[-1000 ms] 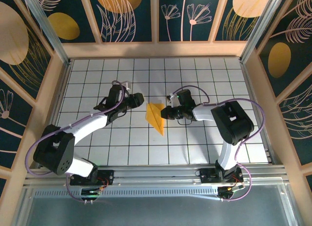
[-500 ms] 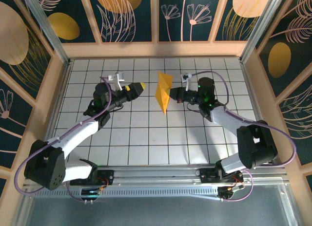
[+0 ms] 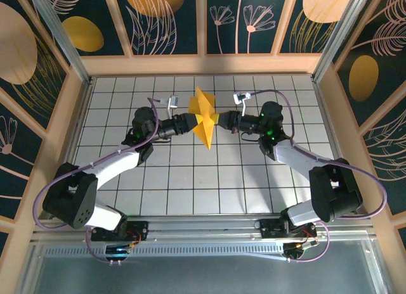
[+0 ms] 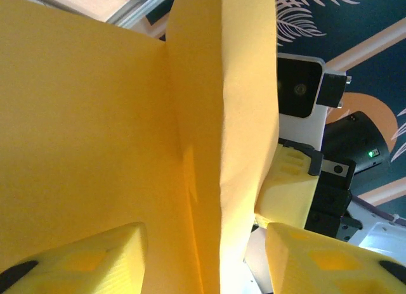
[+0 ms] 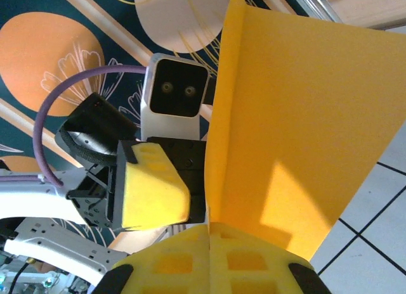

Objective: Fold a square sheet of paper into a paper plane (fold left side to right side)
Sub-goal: Turn over the paper at the center of the table.

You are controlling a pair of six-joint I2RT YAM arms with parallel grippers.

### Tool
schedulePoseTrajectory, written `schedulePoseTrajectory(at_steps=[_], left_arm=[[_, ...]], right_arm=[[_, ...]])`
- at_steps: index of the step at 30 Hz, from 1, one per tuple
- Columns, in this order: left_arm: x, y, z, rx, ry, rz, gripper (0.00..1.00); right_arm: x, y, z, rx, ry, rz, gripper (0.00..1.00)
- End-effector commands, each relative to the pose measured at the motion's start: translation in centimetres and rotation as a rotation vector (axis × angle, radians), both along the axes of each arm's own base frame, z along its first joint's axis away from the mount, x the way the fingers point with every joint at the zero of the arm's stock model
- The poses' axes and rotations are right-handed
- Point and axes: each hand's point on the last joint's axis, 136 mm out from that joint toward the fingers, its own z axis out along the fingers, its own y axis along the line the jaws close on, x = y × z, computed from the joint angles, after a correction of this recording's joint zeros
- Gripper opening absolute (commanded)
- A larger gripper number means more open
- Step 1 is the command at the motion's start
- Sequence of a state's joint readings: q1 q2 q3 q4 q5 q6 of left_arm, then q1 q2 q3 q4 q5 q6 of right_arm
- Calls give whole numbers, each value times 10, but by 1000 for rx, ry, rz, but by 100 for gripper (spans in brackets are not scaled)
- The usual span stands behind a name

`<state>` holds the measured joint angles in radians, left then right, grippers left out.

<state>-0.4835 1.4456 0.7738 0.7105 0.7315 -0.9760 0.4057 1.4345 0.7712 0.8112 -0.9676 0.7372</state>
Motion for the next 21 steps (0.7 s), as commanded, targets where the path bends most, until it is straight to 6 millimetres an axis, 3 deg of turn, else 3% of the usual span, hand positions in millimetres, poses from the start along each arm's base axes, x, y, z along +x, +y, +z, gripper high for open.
schedulePoseTrajectory(at_steps=[1,13,21], left_arm=[[-3,-9,23,-39,-84,-48,43],[-3,-8,29,-44,-102,-41,6],[-1,-7,30,-41,-105,-25,0]], right_arm=[[-8,4,11,34,-36,42,0],[0,3,-2,4,-6,1,0],[4,0,-4,-19,-2,-31,0]])
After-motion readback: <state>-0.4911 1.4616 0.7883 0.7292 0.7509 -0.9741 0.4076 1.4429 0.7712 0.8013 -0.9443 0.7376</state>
